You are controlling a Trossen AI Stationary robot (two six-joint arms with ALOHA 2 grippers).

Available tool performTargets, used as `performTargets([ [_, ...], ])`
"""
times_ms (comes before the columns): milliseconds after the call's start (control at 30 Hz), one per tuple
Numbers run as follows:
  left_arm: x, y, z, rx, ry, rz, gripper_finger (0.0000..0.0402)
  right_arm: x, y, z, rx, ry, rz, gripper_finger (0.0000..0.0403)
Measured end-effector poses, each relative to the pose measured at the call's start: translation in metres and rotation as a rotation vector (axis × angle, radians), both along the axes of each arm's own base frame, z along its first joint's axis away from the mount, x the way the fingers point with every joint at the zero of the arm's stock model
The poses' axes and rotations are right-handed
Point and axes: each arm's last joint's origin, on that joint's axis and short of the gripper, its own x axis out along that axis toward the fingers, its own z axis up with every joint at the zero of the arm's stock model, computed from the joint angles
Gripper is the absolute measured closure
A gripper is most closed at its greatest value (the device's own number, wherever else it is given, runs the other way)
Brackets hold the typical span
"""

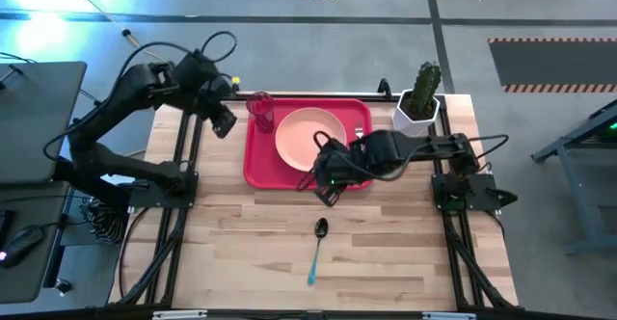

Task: Pick and place plate/cup/fork/spoon on tray
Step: Put the blue spoon on the red serving tray to the left of the orange fork

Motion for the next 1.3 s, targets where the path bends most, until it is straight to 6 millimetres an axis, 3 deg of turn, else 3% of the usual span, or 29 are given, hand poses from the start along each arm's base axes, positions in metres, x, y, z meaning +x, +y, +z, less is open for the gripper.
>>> performTargets([
  [467, -0.009, -0.035, -0.025, 0.047, -0.039, -0.188, 0.0325, -0.005, 0.051, -0.008, 0.184, -0.090, -0.378, 0.0284],
  [900, -0.009, -0.048, -0.027, 0.059, -0.036, -0.291, 0.0325, 0.019, 0.096, -0.060, 0.267, -0.060, -0.710, 0.0284],
  [1300, -0.009, -0.049, -0.027, 0.095, -0.024, -0.353, 0.0326, 0.048, 0.126, -0.113, 0.318, -0.078, -0.857, 0.0284],
])
